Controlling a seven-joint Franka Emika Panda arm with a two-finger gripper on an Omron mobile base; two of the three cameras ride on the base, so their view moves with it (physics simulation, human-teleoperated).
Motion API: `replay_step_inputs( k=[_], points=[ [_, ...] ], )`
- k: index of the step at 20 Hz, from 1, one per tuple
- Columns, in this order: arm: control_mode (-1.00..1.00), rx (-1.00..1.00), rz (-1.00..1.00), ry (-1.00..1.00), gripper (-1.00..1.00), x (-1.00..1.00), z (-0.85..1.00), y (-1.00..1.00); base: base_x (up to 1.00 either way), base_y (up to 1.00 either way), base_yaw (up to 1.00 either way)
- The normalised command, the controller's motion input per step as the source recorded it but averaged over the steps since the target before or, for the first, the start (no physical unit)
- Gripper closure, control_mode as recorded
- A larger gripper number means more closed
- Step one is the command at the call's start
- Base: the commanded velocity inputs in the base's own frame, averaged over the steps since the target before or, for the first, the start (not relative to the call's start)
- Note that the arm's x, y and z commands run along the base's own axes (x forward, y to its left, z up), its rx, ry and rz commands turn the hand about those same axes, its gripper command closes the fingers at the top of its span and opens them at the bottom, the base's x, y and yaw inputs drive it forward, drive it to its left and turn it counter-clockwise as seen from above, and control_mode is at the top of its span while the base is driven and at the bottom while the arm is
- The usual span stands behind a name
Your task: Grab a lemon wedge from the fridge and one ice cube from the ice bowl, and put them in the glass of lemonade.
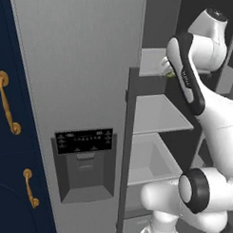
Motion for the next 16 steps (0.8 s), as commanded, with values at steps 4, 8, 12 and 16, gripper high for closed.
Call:
replay_step_inputs(
  k=[4, 8, 12, 16],
  points=[
    [-1.00, 0.00, -0.06, 0.00, 1.00, -1.00, 0.09, 0.00, 0.00, 0.00, 0.00],
    [-1.00, 0.00, -0.02, 0.00, 1.00, -1.00, 0.00, 0.00, 0.00, 0.00, 0.00],
    [-1.00, -0.01, 0.00, 0.08, 1.00, -1.00, -0.01, 0.00, 0.00, 0.00, 0.00],
    [-1.00, -0.03, 0.00, 0.12, 1.00, -1.00, -0.17, 0.00, 0.00, 0.00, 0.00]
  ],
)
